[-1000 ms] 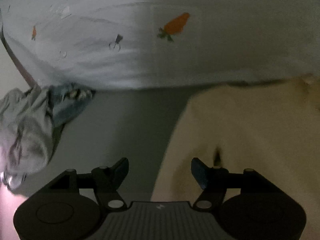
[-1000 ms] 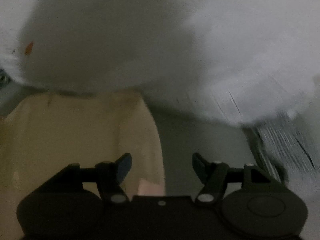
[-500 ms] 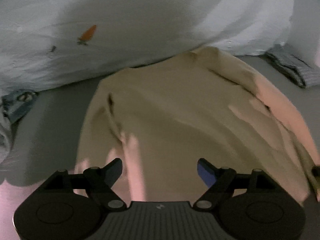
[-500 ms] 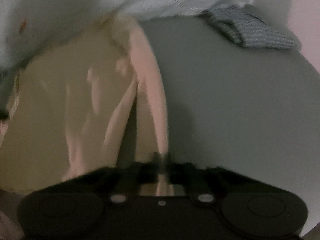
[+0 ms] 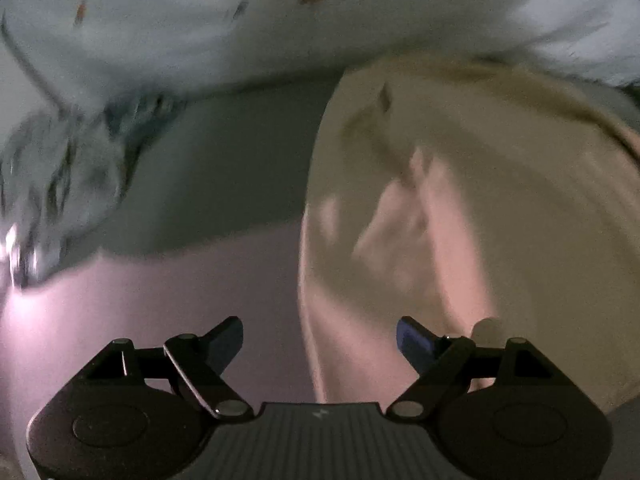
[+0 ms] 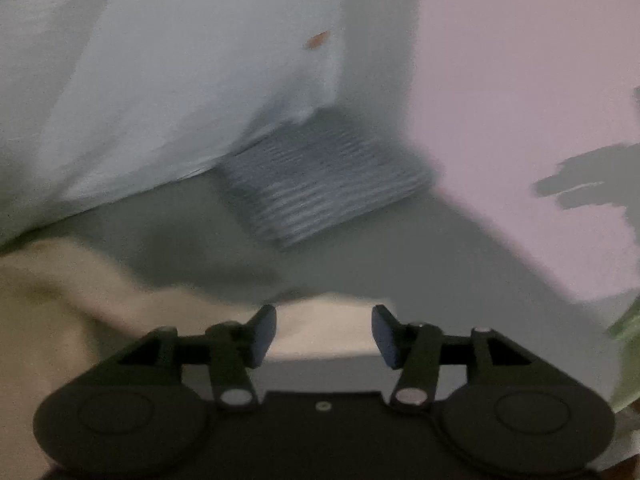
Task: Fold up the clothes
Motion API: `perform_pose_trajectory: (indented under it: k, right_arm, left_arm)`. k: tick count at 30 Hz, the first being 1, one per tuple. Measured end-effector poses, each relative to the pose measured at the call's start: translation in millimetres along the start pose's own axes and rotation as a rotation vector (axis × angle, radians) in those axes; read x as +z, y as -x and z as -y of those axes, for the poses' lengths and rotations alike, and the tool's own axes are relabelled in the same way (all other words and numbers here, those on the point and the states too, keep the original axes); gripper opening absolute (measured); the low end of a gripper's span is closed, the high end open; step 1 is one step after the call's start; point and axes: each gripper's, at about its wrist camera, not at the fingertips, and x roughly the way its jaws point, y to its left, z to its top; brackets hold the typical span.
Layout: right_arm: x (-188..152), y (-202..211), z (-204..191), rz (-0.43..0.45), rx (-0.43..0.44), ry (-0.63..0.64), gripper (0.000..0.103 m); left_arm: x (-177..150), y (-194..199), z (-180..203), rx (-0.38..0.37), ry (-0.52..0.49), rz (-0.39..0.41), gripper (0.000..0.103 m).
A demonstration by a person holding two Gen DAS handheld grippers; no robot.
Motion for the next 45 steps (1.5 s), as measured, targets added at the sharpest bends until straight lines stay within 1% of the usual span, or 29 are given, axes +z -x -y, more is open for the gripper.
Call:
perform_pose_trajectory:
  k: [2, 3, 5, 6, 7, 9, 12, 14, 18, 19, 20, 21, 22, 24, 26, 28, 29, 30, 31, 32, 34, 36, 37, 38, 39, 40, 41, 43, 45]
  right_arm:
    - [-21.8, 0.8, -23.8, -0.053, 0.065, 0.043, 0.054]
    - [-33.9, 3.1, -36.7, -0.070, 0.085, 0.070, 0.054]
    - [-53.5, 11.5, -60.4, -0.099, 0.139, 0.118, 0.053]
    - [-62.3, 16.7, -71.7, -0.108, 0.172, 0.144, 0.053]
    - [-68.3, 23.7, -82.1, -0.106, 0.202, 0.176, 0.053]
    - [-78.7, 36.8, -102.2, -0.093, 0.253, 0.253, 0.053]
    - [-76.6, 45.9, -120.2, -0.019, 0.244, 0.373, 0.053]
    - [-74.3, 48.1, -118.3, -0.007, 0.253, 0.370, 0.053]
    - [-83.9, 55.9, -110.1, -0.031, 0.231, 0.336, 0.054]
    - [-88.0, 57.4, -109.1, -0.047, 0.228, 0.321, 0.054]
    - [-92.0, 58.9, -108.1, -0.063, 0.224, 0.307, 0.054]
    - [-95.1, 59.4, -106.2, -0.080, 0.223, 0.287, 0.054]
    - [-97.1, 58.8, -103.3, -0.100, 0.225, 0.261, 0.054]
    - [-102.4, 58.4, -97.6, -0.128, 0.227, 0.220, 0.054]
    - [-107.9, 56.6, -94.0, -0.153, 0.226, 0.202, 0.054]
    - [-113.1, 57.0, -91.7, -0.172, 0.244, 0.194, 0.054]
    - [-115.2, 56.9, -90.9, -0.181, 0.261, 0.184, 0.054]
    - [-116.5, 56.1, -90.4, -0.189, 0.291, 0.162, 0.054]
    - [-117.9, 55.2, -89.6, -0.197, 0.321, 0.135, 0.054]
    - [-119.3, 52.9, -89.0, -0.210, 0.353, 0.103, 0.054]
    - [-123.4, 42.8, -90.3, -0.255, 0.410, 0.044, 0.054]
    - [-128.5, 34.0, -95.0, -0.275, 0.438, 0.019, 0.053]
    - [-131.2, 30.0, -97.9, -0.278, 0.447, 0.012, 0.043]
    - [-133.0, 27.5, -100.7, -0.274, 0.446, 0.007, 0.010]
    - [-132.0, 29.3, -103.4, -0.259, 0.435, 0.004, 0.006]
    - [-128.9, 34.2, -106.1, -0.247, 0.432, 0.000, 0.006]
    - [-125.5, 41.1, -108.7, -0.229, 0.430, 0.008, 0.005]
    - [-114.0, 71.6, -115.9, -0.152, 0.428, 0.103, 0.005]
    - [-99.0, 110.4, -122.8, -0.084, 0.445, 0.183, 0.005]
  left_arm:
    - [-11.8, -7.4, -7.8, -0.086, 0.071, -0.059, 0.076]
    - [-16.5, -10.7, -10.5, -0.121, 0.111, -0.072, 0.066]
    - [-19.7, -9.7, -12.2, -0.126, 0.144, -0.039, 0.048]
    - [-17.6, -7.7, -11.3, -0.123, 0.135, -0.024, 0.007]
    - [-14.6, -5.0, -10.2, -0.085, 0.127, -0.011, 0.004]
    - [-8.0, 5.3, -13.1, -0.014, 0.099, 0.061, 0.002]
    - [10.2, 23.8, -46.0, 0.072, 0.121, 0.155, 0.002]
    - [27.9, 33.8, -82.6, 0.170, 0.146, 0.217, 0.002]
    - [54.7, 34.9, -146.8, 0.371, 0.236, 0.261, 0.007]
    - [59.7, 32.6, -156.3, 0.414, 0.251, 0.247, 0.018]
    - [60.0, 32.5, -159.4, 0.397, 0.266, 0.236, 0.025]
    - [59.2, 32.9, -160.9, 0.366, 0.281, 0.226, 0.037]
    - [58.4, 33.3, -162.4, 0.335, 0.296, 0.217, 0.041]
    - [47.6, 32.6, -148.4, 0.176, 0.327, 0.190, 0.043]
    - [33.6, 23.5, -119.8, -0.031, 0.315, 0.120, 0.045]
    - [23.0, 12.8, -86.6, -0.212, 0.279, 0.033, 0.050]
    - [16.9, 9.1, -70.3, -0.285, 0.260, -0.008, 0.052]
    - [12.9, 5.0, -54.0, -0.356, 0.239, -0.045, 0.058]
    - [11.3, 1.1, -40.7, -0.407, 0.212, -0.073, 0.063]
    - [10.2, -2.7, -28.1, -0.453, 0.184, -0.098, 0.064]
    - [8.1, -8.3, -7.0, -0.502, 0.110, -0.146, 0.066]
    - [10.4, -11.8, 3.1, -0.493, 0.071, -0.147, 0.067]
    - [12.2, -11.1, 5.8, -0.475, 0.059, -0.132, 0.063]
    - [14.0, -9.7, 8.5, -0.455, 0.047, -0.115, 0.050]
    - [17.1, -9.9, 7.7, -0.446, 0.057, -0.112, 0.012]
    - [20.5, -10.6, 6.2, -0.439, 0.073, -0.113, 0.008]
    - [23.9, -11.3, 4.6, -0.432, 0.089, -0.113, 0.008]
    - [33.6, -2.1, -13.0, -0.439, 0.147, -0.099, 0.007]
    - [42.6, 25.6, -37.6, -0.446, 0.216, -0.053, 0.006]
